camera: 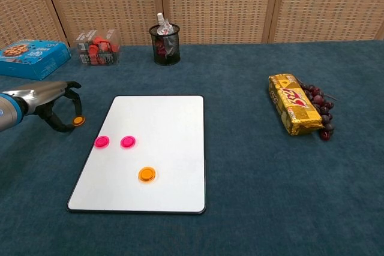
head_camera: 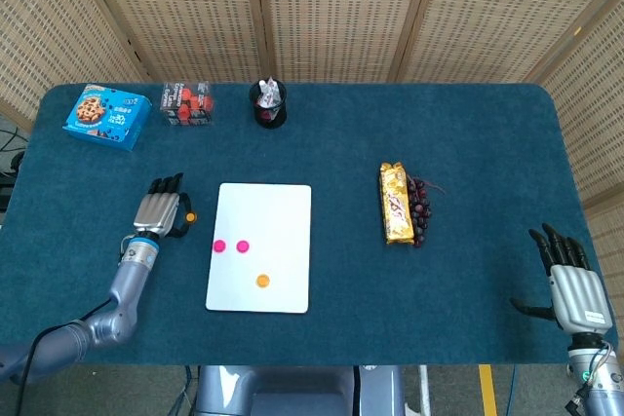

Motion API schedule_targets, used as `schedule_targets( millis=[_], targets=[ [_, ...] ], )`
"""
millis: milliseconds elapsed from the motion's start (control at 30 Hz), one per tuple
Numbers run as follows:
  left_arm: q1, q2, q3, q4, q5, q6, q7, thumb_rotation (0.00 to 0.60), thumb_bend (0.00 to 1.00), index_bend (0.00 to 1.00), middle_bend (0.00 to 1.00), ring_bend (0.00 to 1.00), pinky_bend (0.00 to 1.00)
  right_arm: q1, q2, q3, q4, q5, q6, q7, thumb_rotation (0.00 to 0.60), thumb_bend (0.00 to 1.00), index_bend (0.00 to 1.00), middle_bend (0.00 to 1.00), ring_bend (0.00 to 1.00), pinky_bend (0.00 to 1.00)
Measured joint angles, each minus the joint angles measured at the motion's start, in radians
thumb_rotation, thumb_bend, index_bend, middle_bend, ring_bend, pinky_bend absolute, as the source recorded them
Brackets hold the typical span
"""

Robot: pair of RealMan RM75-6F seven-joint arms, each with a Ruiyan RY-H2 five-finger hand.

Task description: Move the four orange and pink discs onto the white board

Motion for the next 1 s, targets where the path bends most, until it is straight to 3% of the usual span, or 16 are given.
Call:
schedule_targets(
  millis=[500, 700, 1000],
  targets=[
    [0.023, 0.064, 0.002, -0.08, 0.025, 0.026, -0.013, 0.6, 0.34, 0.49, 0.0, 0.0, 0.0, 0.0, 0.001, -0.002, -0.001, -0.002, 0.001, 0.0, 0.6, 0.0, 0.0, 0.0, 0.0, 0.0],
    [0.039, 0.121, 0.022, -0.221, 0.105, 0.055, -0.03, 0.6, 0.34, 0.49, 0.0, 0.0, 0.0, 0.0, 0.001, -0.001, -0.002, 0.0, 0.001, 0.0, 0.6, 0.0, 0.0, 0.0, 0.0, 0.0],
    [0.064, 0.197, 0.106, -0.459, 0.244, 0.088, -0.028, 0.6, 0.33, 0.49, 0.0, 0.0, 0.0, -0.001, 0.002, -0.001, -0.002, 0.0, 0.002, 0.004, 0.6, 0.0, 0.0, 0.0, 0.0, 0.0]
  ],
)
